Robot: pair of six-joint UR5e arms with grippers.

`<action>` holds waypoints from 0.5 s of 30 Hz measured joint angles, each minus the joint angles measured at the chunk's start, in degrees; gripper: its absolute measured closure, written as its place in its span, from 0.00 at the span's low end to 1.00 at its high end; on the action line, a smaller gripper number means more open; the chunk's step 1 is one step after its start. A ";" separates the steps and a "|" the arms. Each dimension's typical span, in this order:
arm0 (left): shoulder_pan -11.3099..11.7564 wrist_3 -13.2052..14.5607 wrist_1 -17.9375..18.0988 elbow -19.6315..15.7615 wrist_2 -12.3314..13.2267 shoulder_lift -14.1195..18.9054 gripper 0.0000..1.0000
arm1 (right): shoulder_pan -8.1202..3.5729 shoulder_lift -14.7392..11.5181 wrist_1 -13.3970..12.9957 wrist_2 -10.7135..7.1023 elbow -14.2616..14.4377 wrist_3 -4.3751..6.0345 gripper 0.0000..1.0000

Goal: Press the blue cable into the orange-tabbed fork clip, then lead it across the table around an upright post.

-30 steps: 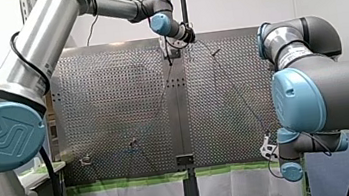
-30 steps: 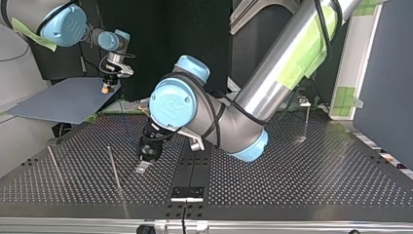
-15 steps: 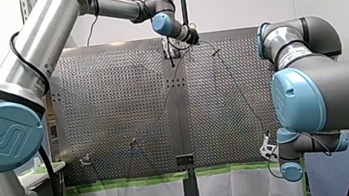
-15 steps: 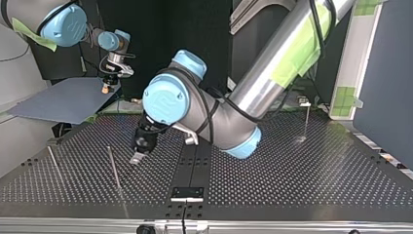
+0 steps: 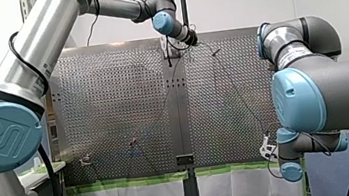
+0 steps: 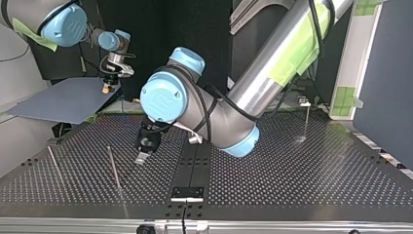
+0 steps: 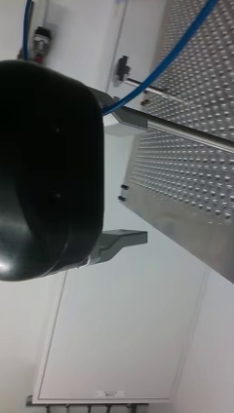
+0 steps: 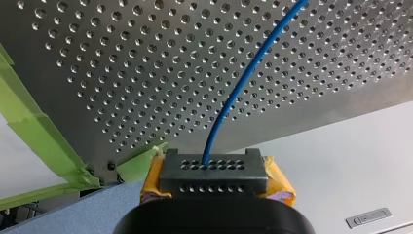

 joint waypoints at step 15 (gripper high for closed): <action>-0.07 1.85 -0.11 0.00 -4.56 0.01 0.06 | 0.29 0.01 0.07 -0.01 0.00 -0.20 1.00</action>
